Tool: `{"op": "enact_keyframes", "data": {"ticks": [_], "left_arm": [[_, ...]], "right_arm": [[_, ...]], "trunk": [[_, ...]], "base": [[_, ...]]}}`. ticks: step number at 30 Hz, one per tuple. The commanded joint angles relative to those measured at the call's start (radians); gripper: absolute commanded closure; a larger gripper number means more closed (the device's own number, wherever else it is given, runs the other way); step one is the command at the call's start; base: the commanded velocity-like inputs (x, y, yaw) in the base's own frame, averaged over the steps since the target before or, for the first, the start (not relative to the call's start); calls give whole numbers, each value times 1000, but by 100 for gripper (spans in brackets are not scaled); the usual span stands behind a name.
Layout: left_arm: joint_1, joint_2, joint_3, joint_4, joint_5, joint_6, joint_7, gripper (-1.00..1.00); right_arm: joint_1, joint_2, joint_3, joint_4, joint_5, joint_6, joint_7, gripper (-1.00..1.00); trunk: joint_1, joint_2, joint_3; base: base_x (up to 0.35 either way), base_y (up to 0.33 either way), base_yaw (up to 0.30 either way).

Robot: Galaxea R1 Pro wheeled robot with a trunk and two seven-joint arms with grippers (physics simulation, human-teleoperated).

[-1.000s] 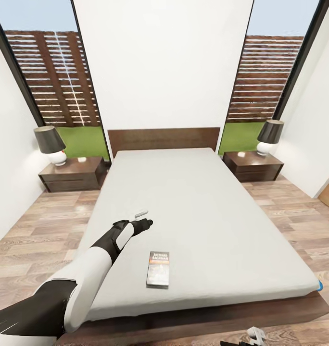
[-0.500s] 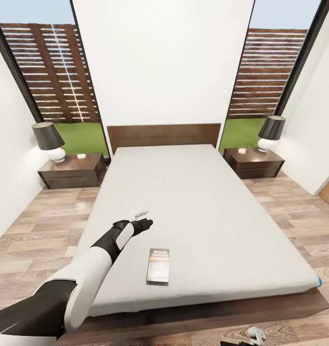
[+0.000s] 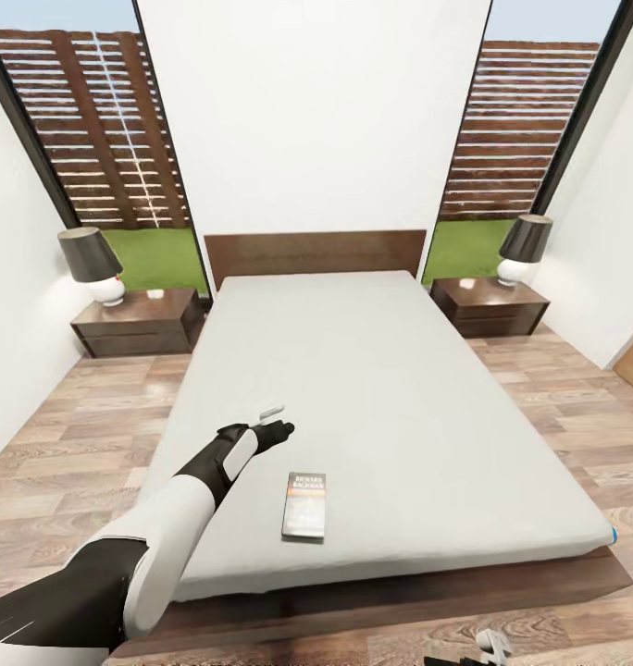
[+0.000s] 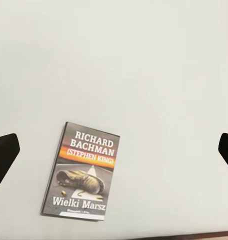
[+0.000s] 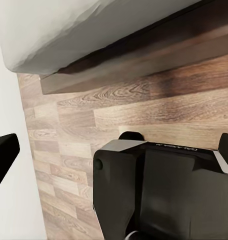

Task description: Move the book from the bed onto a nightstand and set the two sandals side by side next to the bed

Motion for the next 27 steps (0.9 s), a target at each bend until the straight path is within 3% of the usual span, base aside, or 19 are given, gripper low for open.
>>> {"op": "enact_keyframes", "data": {"ticks": [1,22,24,27], "left_arm": [[0,0,1,-2,10,5,6,-100],[0,0,1,-2,10,5,3,-100],[0,0,1,-2,10,5,-13,-100],[0,0,2,-2,10,8,-108,-100]], "right_arm": [[-2,0,7,3,-11,5,5,-100],[-2,0,7,3,-11,5,5,-100],[-2,0,7,3,-11,5,5,-100],[-2,0,7,3,-11,5,5,-100]], "trunk": [[1,-2,-4],[1,-2,-36],[1,-2,-40],[1,-2,-44]], "base": [[0,0,0],[0,0,0],[0,0,0],[0,0,0]]}}
